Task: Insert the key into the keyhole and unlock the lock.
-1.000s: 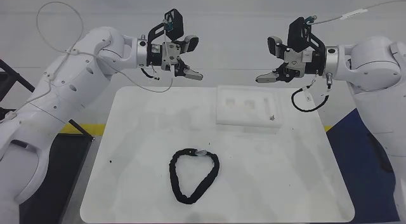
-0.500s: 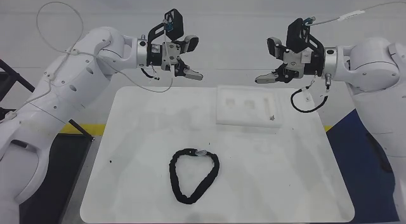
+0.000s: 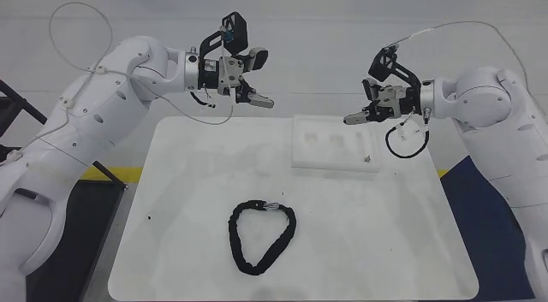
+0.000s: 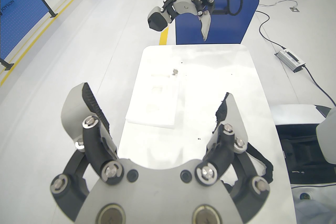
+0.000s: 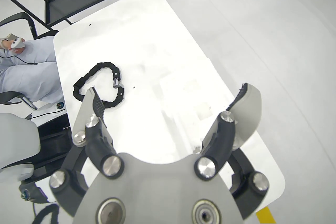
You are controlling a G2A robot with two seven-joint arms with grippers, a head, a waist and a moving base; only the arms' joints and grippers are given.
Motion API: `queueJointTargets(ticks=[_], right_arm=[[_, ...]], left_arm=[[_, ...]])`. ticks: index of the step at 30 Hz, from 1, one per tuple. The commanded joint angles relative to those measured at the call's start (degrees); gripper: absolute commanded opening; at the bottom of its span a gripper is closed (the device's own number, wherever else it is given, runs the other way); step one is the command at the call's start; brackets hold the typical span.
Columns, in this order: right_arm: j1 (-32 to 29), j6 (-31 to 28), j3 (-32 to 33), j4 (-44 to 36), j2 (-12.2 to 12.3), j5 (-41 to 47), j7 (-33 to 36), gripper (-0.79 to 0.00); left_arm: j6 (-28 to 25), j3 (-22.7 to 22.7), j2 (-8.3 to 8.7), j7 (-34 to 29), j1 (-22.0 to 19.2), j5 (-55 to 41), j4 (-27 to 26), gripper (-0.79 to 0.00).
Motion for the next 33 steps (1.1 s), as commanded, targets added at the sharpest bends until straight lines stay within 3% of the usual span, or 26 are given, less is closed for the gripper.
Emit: queueJointTargets(ticks=[1, 7, 19, 25, 33], right_arm=[[0.3, 1.5, -0.8, 1.7, -0.3, 0.6, 1.1, 0.0], [1.9, 6.2, -4.2, 7.3, -1.5, 1.3, 4.5, 0.0], [5.3, 23.6, -11.1, 18.3, -5.3, 2.1, 13.3, 0.0], [6.1, 30.8, -14.3, 24.3, -8.3, 3.7, 11.9, 0.0], [6.9, 33.7, -17.8, 31.1, -11.9, 2.8, 9.5, 0.0]], left_arm=[[0.0, 0.0, 0.0, 0.0, 0.0, 0.0, 0.0, 0.0], [0.0, 0.0, 0.0, 0.0, 0.0, 0.0, 0.0, 0.0], [0.0, 0.0, 0.0, 0.0, 0.0, 0.0, 0.0, 0.0], [0.0, 0.0, 0.0, 0.0, 0.0, 0.0, 0.0, 0.0], [0.0, 0.0, 0.0, 0.0, 0.0, 0.0, 0.0, 0.0]])
